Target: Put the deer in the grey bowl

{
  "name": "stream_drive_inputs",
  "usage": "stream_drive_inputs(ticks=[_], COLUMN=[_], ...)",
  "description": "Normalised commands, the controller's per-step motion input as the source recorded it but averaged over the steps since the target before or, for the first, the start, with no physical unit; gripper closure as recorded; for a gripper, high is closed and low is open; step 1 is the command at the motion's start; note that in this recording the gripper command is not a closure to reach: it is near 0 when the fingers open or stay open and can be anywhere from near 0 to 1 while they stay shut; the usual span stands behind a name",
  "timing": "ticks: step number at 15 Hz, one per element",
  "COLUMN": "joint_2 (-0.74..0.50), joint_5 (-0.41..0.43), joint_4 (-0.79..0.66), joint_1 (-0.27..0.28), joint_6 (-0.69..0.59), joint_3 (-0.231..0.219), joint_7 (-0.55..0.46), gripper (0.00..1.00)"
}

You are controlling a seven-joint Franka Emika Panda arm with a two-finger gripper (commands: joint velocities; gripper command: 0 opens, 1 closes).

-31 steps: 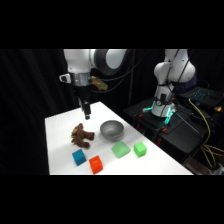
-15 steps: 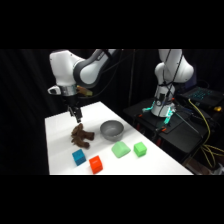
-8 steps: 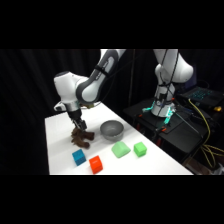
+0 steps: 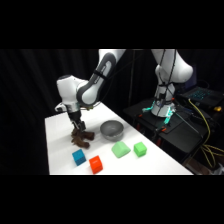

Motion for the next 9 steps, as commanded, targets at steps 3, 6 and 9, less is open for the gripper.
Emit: stream_drive_inputs(ticks=[3, 6, 9], joint_2=[0.14, 0.15, 0.2], joint_5=[0.134, 0.103, 0.044], joint_4=[0.03, 0.08, 0.21], joint_1=[-0.105, -0.076, -0.051], joint_6=[0.19, 0.19, 0.18], joint_3=[0.175, 0.13, 0.067], joint_7=[-0.38, -0.35, -0.31], gripper=[0.0, 0.0, 0.0])
